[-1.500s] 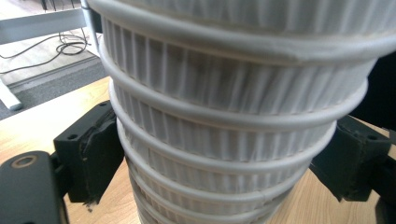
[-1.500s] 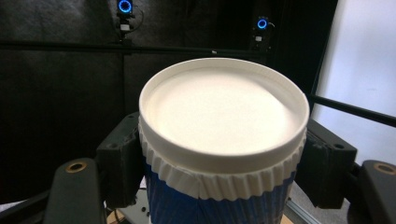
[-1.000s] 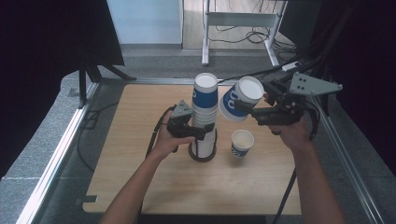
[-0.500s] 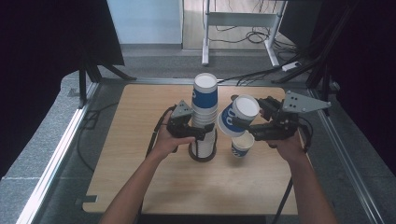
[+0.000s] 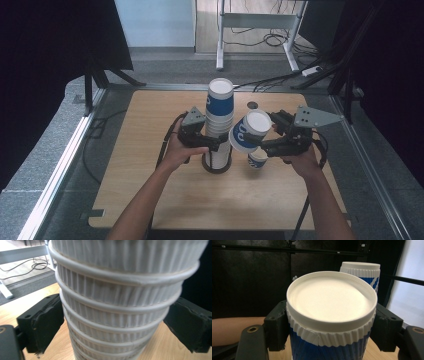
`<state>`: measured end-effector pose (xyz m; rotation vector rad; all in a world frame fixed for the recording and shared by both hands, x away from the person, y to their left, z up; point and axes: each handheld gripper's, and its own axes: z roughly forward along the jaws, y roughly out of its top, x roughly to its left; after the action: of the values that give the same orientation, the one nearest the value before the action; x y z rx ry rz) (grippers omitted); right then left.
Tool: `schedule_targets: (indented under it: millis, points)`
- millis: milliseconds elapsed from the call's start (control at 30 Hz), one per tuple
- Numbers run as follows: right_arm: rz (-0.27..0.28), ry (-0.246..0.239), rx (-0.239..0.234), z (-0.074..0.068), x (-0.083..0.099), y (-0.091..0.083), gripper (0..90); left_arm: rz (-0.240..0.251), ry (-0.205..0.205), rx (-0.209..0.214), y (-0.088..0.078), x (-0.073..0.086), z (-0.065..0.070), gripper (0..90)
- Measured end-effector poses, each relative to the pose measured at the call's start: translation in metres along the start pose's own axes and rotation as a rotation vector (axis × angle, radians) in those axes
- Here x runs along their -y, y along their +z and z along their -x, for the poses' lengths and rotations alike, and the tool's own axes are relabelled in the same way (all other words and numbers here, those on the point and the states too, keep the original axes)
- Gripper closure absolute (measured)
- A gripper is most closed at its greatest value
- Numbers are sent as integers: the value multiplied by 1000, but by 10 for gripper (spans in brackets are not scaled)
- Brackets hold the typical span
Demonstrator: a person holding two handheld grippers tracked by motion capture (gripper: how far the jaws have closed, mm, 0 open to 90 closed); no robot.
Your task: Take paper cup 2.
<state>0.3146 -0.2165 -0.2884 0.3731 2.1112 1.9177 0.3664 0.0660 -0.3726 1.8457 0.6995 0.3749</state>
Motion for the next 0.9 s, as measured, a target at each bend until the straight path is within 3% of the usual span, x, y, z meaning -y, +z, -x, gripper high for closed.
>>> schedule_targets:
  millis: [400, 467, 500, 600, 900]
  points:
    - [8, 36, -26, -8, 21, 2, 272, 6, 26, -48, -19, 10, 5, 86]
    - [8, 39, -28, -9, 25, 2, 272, 15, 16, -51, -22, 15, 6, 97]
    - [9, 47, -32, -9, 29, 3, 272, 15, 10, -49, -24, 16, 6, 150]
    - [8, 53, -31, -11, 35, 3, 272, 34, -24, -41, -33, 22, 5, 147]
    - [-25, 49, -18, -17, 52, 8, 272, 48, -46, -55, -47, 32, 3, 149]
